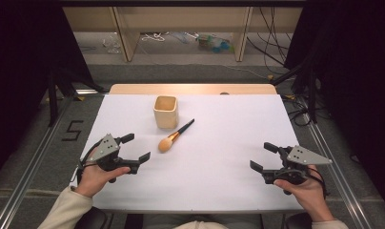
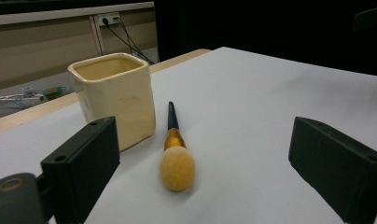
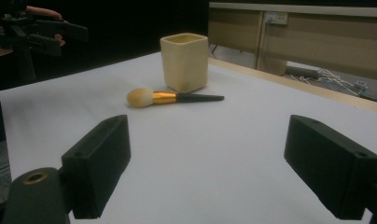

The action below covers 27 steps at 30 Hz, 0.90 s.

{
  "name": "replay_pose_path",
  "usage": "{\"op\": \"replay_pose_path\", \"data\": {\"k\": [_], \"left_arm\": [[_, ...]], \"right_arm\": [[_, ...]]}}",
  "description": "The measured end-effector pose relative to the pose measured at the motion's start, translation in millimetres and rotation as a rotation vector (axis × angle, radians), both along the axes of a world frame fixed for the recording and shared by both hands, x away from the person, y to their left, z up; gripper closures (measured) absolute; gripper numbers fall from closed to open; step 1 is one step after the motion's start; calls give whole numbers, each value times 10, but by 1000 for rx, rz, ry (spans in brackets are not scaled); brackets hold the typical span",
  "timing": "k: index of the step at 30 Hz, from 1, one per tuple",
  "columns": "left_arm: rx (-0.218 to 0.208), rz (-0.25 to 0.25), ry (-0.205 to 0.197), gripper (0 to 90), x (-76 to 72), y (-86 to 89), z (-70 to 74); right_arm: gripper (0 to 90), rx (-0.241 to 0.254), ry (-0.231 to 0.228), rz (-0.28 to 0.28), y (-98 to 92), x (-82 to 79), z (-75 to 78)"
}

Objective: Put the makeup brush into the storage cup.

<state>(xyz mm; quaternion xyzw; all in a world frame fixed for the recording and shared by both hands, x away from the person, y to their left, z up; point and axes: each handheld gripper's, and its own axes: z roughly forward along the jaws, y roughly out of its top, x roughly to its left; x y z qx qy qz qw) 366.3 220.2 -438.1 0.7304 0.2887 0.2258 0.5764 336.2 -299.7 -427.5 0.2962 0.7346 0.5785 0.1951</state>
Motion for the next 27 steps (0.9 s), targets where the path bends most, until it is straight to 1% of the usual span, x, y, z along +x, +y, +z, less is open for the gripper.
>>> {"op": "replay_pose_path", "data": {"k": [7,8,9,11,13,14,16,18,19,22,23,24,27], "left_arm": [[1,10,3,86,20,-6,-1],[-5,15,6,87,34,-14,-1],[-12,20,6,88,45,-22,0],[-18,26,6,91,67,-41,0],[-15,28,4,92,84,-55,-3],[-13,33,4,94,100,-68,-4],[-13,35,2,96,127,-83,-7],[-4,36,7,98,154,-95,-18],[-4,39,8,98,165,-101,-23],[-7,47,4,99,200,-114,-18],[-7,47,4,98,200,-114,-18],[-5,49,3,99,211,-119,-17],[-2,53,7,98,252,-148,-25]], "right_arm": [[155,-6,-4,-7,0,2,-1],[155,-6,-3,-9,-1,5,-2],[155,9,-3,-2,6,12,-11],[155,7,0,-2,0,12,-8],[155,13,-4,-4,6,14,-9],[155,-8,-4,-12,1,6,-1],[155,-8,1,-5,3,5,-1],[155,9,-4,-4,10,13,-10],[156,-2,-2,-5,-1,12,-6],[156,-7,0,-14,-3,12,-7],[156,-9,-5,-14,-3,15,-9],[156,-13,-27,-15,-4,28,-11],[156,-16,-25,-13,-4,28,-11]]}}
